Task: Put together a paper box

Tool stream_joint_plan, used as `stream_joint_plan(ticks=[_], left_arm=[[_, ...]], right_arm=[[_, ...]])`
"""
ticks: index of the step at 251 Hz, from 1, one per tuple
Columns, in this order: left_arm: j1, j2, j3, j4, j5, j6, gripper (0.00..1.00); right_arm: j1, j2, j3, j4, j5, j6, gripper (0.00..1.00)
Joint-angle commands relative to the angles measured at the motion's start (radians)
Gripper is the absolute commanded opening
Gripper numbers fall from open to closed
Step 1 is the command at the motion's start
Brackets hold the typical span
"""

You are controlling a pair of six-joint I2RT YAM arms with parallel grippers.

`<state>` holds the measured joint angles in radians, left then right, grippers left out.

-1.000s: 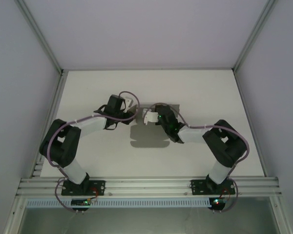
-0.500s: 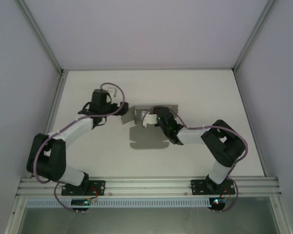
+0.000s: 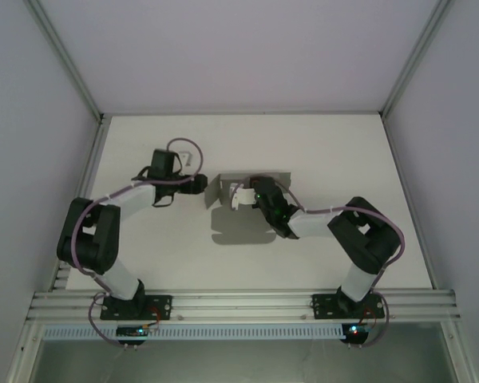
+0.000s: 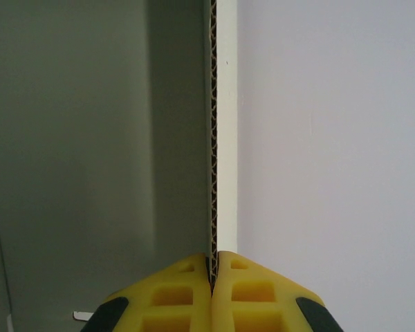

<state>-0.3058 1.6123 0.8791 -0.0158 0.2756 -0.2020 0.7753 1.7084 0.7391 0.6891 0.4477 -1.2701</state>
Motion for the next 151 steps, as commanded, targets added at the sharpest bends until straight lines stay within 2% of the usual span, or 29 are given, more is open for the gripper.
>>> stream_joint_plan(ticks=[1,27,56,151], left_arm=[[-0.037,-0.066,-0.081,0.069,0.094,0.021,0.79],[-0.064,-0.101,-0.15,0.177,0.129,0.016,0.77],[-0.109,-0.111,-0.21,0.31,0.096,0.032,0.77],[-0.165,-0.015,-0.296,0.614,0.039,0.084,0.73]], right_arm=[[0.011,-0.003,0.026,-0.072,0.037,0.026,0.0],[0.022,-0.012,0.028,-0.093,0.039,0.037,0.0],[0.032,-0.013,0.01,-0.052,0.044,0.026,0.0],[0.128,-0.063,-0.056,-0.028,0.095,-0.012,0.0]])
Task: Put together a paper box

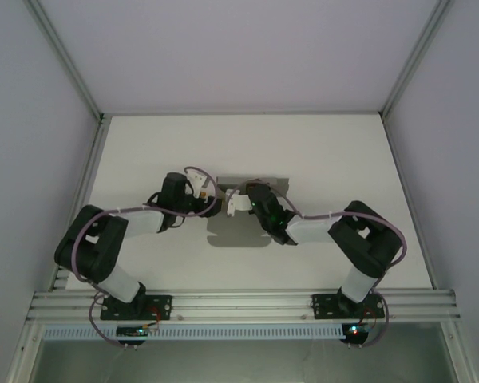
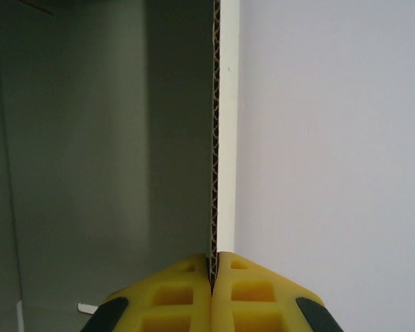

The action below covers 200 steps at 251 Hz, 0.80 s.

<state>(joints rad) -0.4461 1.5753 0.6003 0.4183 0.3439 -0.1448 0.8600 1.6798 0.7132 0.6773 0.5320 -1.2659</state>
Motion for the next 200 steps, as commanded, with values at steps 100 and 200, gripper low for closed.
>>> stream_joint_plan(ticks=[100,200], left_arm=[[-0.062,0.017,-0.11,0.376,-0.081,0.057,0.65],[-0.064,0.011,-0.142,0.455,-0.074,0.069,0.68]], right_arm=[[0.088,-0.028,-0.053,-0.244,0.009,0.037,0.0],[0.136,-0.029,-0.033,-0.389,0.028,0.062,0.0]])
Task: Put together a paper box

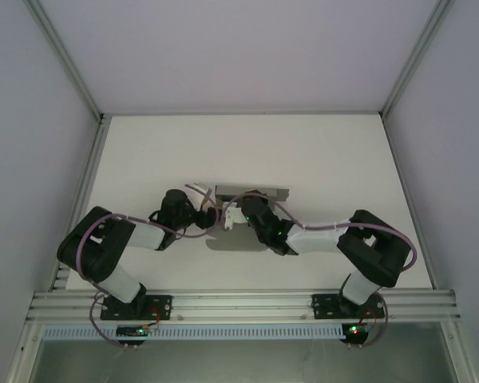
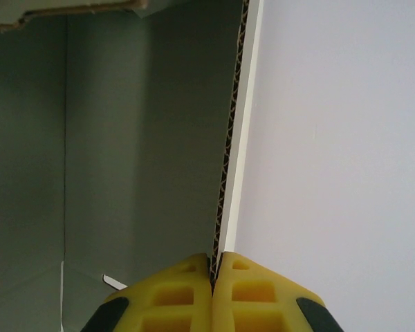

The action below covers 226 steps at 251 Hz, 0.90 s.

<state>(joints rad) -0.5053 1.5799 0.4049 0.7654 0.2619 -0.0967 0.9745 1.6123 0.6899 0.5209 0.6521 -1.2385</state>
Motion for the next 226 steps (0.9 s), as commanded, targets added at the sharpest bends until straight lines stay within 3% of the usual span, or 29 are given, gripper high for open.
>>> stream_joint_plan(ticks=[1,40,103,135,169,185,226], left_arm=[[-0.005,0.009,0.056,0.108,0.009,0.022,0.68],[-0.006,0.098,0.122,0.205,0.048,0.021,0.68],[-0.009,0.175,0.22,0.249,0.239,0.017,0.61],[-0.008,0.213,0.249,0.308,0.287,0.004,0.47],[-0.008,0.25,0.289,0.308,0.256,-0.005,0.3],[-0.01,0.268,0.304,0.309,0.245,-0.02,0.15],[-0.03,0.269,0.286,0.33,0.127,-0.07,0.03]], right_arm=[[0.022,0.038,-0.01,-0.232,-0.092,0.035,0.0],[0.015,0.063,0.017,-0.283,-0.121,0.066,0.0],[-0.02,0.075,0.055,-0.318,-0.225,0.123,0.0],[-0.053,0.081,0.09,-0.359,-0.278,0.152,0.0],[-0.056,0.09,0.111,-0.371,-0.296,0.156,0.0],[-0.061,0.092,0.117,-0.372,-0.31,0.168,0.0],[-0.069,0.108,0.126,-0.379,-0.306,0.2,0.0]])
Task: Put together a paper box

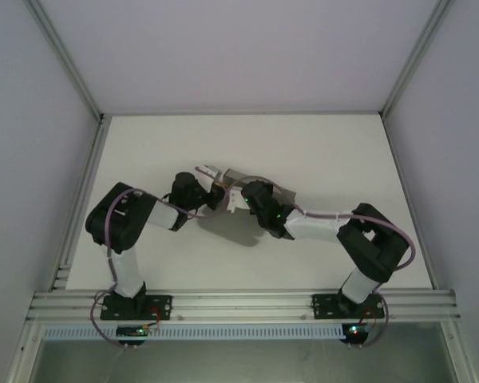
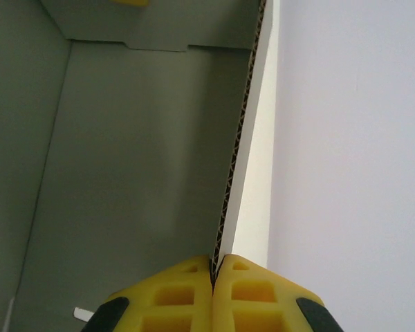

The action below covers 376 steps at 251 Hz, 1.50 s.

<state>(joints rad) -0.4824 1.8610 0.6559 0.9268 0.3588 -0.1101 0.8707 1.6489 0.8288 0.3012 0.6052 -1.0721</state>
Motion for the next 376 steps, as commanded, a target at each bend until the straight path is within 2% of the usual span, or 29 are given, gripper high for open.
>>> stream_joint_plan(ticks=[1,56,66,102,153,161,171,184,219,233,242,263,288,294,308,323,335,353,376], left_arm=[[-0.054,-0.013,0.034,0.169,0.028,-0.057,0.03],[-0.104,-0.001,0.041,0.075,-0.238,-0.058,0.0],[-0.106,0.007,0.049,0.053,-0.26,-0.058,0.1],[-0.088,0.03,0.048,0.097,-0.153,-0.058,0.2],[-0.032,0.04,0.068,0.113,0.038,-0.065,0.22],[-0.03,0.04,0.076,0.093,0.048,-0.051,0.23],[-0.031,0.038,0.088,0.054,0.064,-0.032,0.3],[-0.033,0.038,0.107,-0.002,0.085,-0.006,0.33],[-0.028,0.05,0.143,-0.108,0.124,0.024,0.33],[-0.025,0.056,0.164,-0.149,0.131,0.021,0.24],[-0.021,0.058,0.174,-0.17,0.139,0.019,0.23],[-0.016,0.066,0.211,-0.258,0.172,0.05,0.33],[-0.012,0.066,0.221,-0.314,0.191,0.07,0.34],[-0.011,0.066,0.218,-0.314,0.197,0.077,0.33],[-0.011,0.067,0.209,-0.302,0.182,0.075,0.14],[-0.011,0.067,0.21,-0.301,0.181,0.074,0.0],[-0.013,0.061,0.211,-0.309,0.168,0.072,0.0],[-0.018,0.041,0.195,-0.295,0.091,0.066,0.0],[-0.02,0.008,0.146,-0.24,-0.027,0.044,0.0]], right_arm=[[0.034,0.072,-0.013,-0.159,-0.259,0.034,0.0],[0.024,0.075,-0.014,-0.136,-0.248,0.06,0.0],[0.022,0.076,-0.014,-0.136,-0.245,0.061,0.0],[0.014,0.07,-0.023,-0.138,-0.265,0.066,0.0],[-0.004,0.06,-0.019,-0.148,-0.279,0.07,0.0],[-0.005,0.061,-0.016,-0.15,-0.278,0.07,0.0],[-0.004,0.06,-0.015,-0.151,-0.279,0.069,0.0],[-0.006,0.059,-0.013,-0.154,-0.285,0.07,0.0],[-0.007,0.056,-0.013,-0.155,-0.291,0.07,0.0],[-0.007,0.053,-0.009,-0.157,-0.291,0.069,0.0],[-0.007,0.054,-0.008,-0.16,-0.288,0.068,0.0],[-0.008,0.048,-0.01,-0.157,-0.289,0.064,0.0],[-0.007,0.038,-0.01,-0.158,-0.294,0.064,0.0],[-0.007,0.035,-0.01,-0.16,-0.296,0.063,0.0],[-0.008,0.032,-0.009,-0.157,-0.292,0.064,0.0],[-0.01,0.027,-0.014,-0.143,-0.29,0.064,0.0],[-0.016,0.02,-0.018,-0.12,-0.296,0.065,0.0],[-0.033,0.003,-0.007,-0.113,-0.289,0.106,0.0],[-0.068,-0.045,0.0,-0.081,-0.279,0.209,0.13]])
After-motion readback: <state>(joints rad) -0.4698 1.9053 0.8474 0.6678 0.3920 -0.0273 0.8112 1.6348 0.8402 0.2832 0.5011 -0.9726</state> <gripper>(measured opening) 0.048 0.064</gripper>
